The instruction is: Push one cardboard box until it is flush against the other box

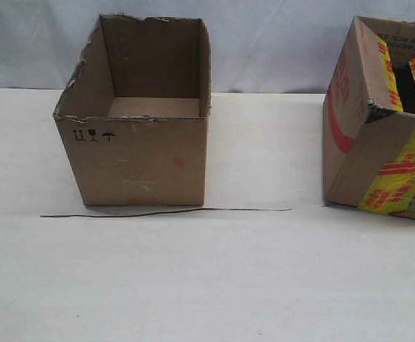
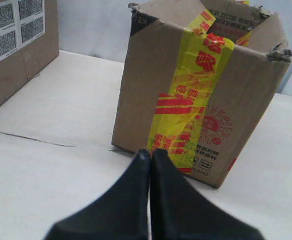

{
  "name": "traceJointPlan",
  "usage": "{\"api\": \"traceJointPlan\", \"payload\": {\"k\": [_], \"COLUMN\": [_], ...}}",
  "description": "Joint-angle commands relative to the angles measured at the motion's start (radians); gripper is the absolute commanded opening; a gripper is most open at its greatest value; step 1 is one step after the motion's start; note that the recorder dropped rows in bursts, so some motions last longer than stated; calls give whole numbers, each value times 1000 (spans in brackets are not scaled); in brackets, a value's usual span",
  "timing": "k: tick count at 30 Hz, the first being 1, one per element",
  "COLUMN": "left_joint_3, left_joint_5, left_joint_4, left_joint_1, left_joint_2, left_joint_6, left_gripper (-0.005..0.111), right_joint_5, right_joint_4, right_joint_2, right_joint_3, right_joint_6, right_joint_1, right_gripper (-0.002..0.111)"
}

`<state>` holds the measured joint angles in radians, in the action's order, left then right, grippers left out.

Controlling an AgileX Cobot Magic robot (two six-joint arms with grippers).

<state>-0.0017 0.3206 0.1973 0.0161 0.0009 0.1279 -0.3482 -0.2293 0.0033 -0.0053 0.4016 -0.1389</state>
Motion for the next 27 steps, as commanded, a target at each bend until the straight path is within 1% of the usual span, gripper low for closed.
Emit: {"api": "traceJointPlan", "payload": {"k": [1, 14, 21, 27], "left_joint_3": [2, 2, 2, 2], "left_joint_5": [-12, -12, -12, -12], "left_joint_4": [-7, -7, -7, -7], "left_joint_1": [8, 8, 8, 8], "left_joint_2": [-1, -1, -1, -1], "left_joint_6": [4, 4, 4, 4], "left_gripper": [0, 0, 0, 0], "right_joint_5": [15, -3, -108, -98], "right_joint_4": [-5, -5, -5, -7], "right_joint_2": [-3, -3, -3, -3], "right_joint_3": [5, 5, -199, -374], "right_joint_6": [2, 2, 2, 2], "right_joint_1": [-3, -3, -3, -3], "right_gripper": [0, 0, 0, 0]}}
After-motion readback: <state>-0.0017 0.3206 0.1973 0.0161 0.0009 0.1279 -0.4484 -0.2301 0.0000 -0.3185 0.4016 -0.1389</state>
